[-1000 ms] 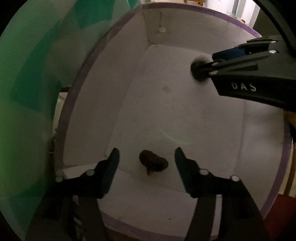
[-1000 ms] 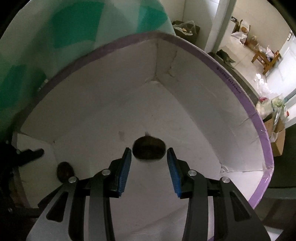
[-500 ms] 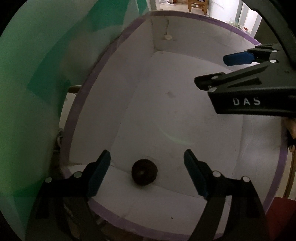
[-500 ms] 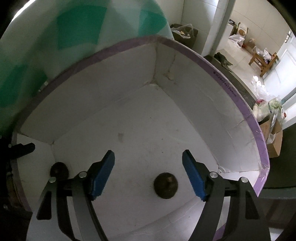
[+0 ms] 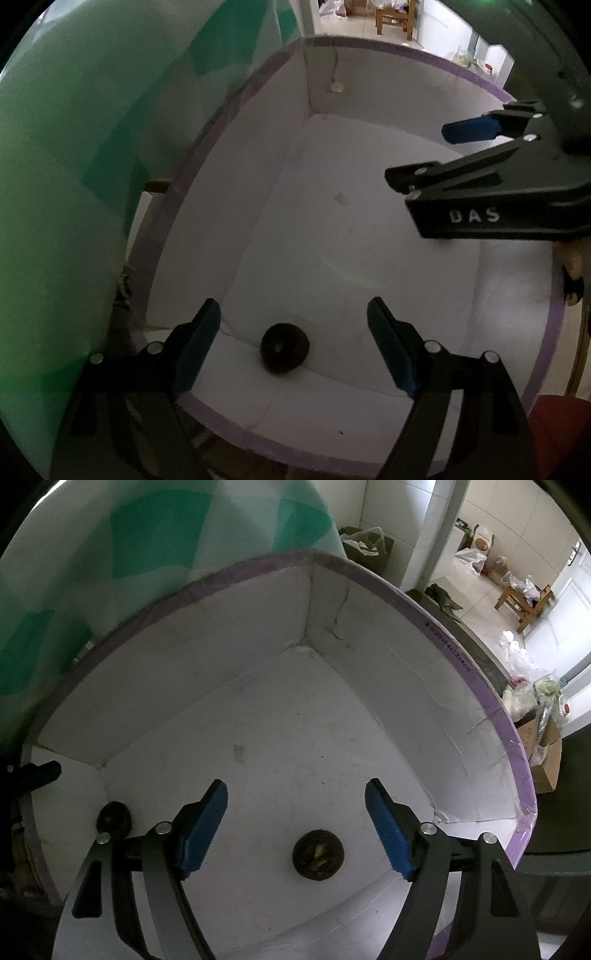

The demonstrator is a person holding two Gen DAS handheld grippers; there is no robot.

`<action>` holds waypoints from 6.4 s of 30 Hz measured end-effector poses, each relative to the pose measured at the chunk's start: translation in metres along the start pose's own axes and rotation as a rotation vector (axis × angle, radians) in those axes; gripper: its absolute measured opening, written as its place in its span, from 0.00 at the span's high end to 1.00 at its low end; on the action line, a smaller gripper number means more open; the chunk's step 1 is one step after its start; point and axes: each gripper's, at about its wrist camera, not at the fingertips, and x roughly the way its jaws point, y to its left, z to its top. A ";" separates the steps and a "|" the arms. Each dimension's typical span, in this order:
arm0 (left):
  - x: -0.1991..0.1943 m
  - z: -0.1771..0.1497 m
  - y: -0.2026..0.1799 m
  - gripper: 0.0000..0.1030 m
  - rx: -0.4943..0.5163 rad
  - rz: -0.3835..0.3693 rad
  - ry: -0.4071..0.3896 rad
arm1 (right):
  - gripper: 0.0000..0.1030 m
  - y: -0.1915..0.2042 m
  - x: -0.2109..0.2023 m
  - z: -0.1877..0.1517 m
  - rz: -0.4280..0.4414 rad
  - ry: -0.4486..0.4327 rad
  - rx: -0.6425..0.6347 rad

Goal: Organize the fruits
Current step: 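Grasp the orange with the right gripper while the left tool returns to the table, then grasp the red tomato with the left gripper while the right gripper holds the orange, then carry the tomato and orange in both grippers down into the white box, then open both grippers to drop the tomato and orange in the box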

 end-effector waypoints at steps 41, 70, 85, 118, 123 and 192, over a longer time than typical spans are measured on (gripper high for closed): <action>-0.254 -0.353 0.462 0.02 -1.372 0.429 -0.594 | 0.16 0.427 -0.147 0.139 0.480 -0.295 -0.558; -0.222 -0.297 0.434 0.02 -1.173 0.382 -0.508 | 0.63 0.448 -0.134 0.132 0.647 -0.239 -0.596; -0.176 -0.220 0.451 0.07 -1.156 0.357 -0.329 | 0.63 0.407 -0.135 0.136 0.790 -0.222 -0.454; -0.227 -0.248 0.386 0.68 -1.072 0.325 -0.618 | 0.62 0.394 -0.143 0.124 0.843 -0.255 -0.430; -0.231 -0.239 0.347 0.68 -1.022 0.316 -0.642 | 0.62 0.373 -0.157 0.104 0.885 -0.293 -0.433; 0.049 0.003 0.019 0.67 -0.021 -0.162 0.039 | 0.62 -0.005 0.032 0.022 0.206 0.010 0.158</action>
